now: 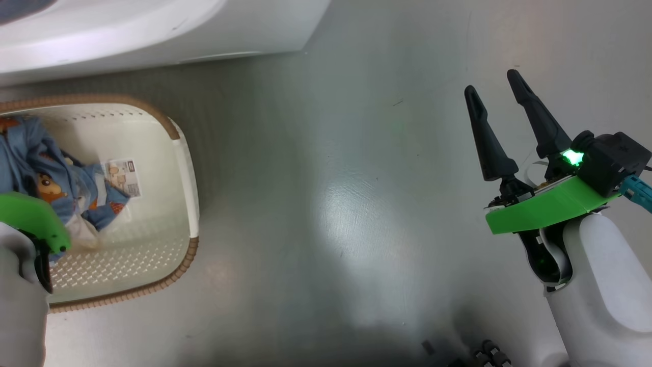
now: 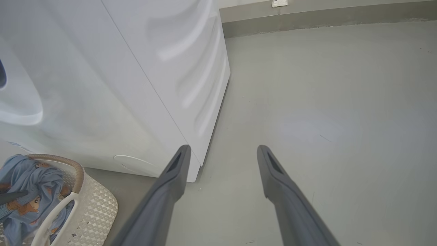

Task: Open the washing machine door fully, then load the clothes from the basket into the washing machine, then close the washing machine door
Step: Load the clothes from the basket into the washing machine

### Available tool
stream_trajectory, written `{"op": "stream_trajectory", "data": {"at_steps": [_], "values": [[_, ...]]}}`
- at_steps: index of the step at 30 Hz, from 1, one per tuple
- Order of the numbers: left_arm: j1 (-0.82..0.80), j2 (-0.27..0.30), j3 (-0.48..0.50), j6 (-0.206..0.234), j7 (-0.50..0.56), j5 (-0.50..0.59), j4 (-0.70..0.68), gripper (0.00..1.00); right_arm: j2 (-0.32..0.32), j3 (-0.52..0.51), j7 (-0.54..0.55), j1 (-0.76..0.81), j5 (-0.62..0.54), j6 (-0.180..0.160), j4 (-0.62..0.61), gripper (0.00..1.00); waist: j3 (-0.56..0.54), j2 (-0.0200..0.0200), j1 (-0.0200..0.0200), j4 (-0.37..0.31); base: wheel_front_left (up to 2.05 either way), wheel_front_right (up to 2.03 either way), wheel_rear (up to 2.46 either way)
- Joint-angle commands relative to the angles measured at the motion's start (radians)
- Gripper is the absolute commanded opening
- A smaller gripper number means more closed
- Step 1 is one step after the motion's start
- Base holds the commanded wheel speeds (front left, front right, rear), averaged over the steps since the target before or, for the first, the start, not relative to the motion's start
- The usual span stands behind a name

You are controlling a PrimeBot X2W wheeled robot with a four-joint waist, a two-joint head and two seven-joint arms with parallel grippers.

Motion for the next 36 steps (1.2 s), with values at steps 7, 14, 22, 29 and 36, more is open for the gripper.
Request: {"op": "stream_trajectory", "data": {"at_steps": [7, 14, 22, 29, 36], "values": [[0.001, 0.059, 0.014, 0.014, 0.001, -0.019, -0.003, 0.63, -0.004, 0.021, -0.005, 0.019, -0.012, 0.002, -0.027, 1.0, 0.009, 0.0, 0.0, 0.0, 0.0, 0.0, 0.0], [0.004, 0.058, 0.015, 0.009, 0.004, -0.036, -0.003, 0.0, -0.006, 0.021, -0.005, 0.018, -0.012, 0.002, -0.024, 1.0, 0.0, 0.0, 0.0, 0.003, 0.0, 0.0, 0.0], [0.02, 0.037, 0.028, -0.003, -0.016, -0.066, -0.003, 0.0, -0.007, 0.016, -0.005, 0.021, -0.014, 0.002, -0.019, 1.0, -0.031, 0.0, 0.0, 0.017, 0.0, 0.0, 0.0], [0.052, 0.004, 0.069, -0.037, -0.076, -0.125, -0.003, 0.0, -0.008, 0.013, -0.005, 0.033, -0.007, 0.002, -0.005, 1.0, -0.1, 0.0, 0.0, 0.039, 0.0, 0.0, 0.0], [0.112, -0.012, 0.08, -0.091, -0.117, -0.147, -0.008, 0.0, -0.016, 0.01, -0.005, 0.068, 0.006, 0.002, 0.015, 1.0, -0.214, 0.0, 0.0, 0.058, 0.0, 0.0, 0.0]]}}
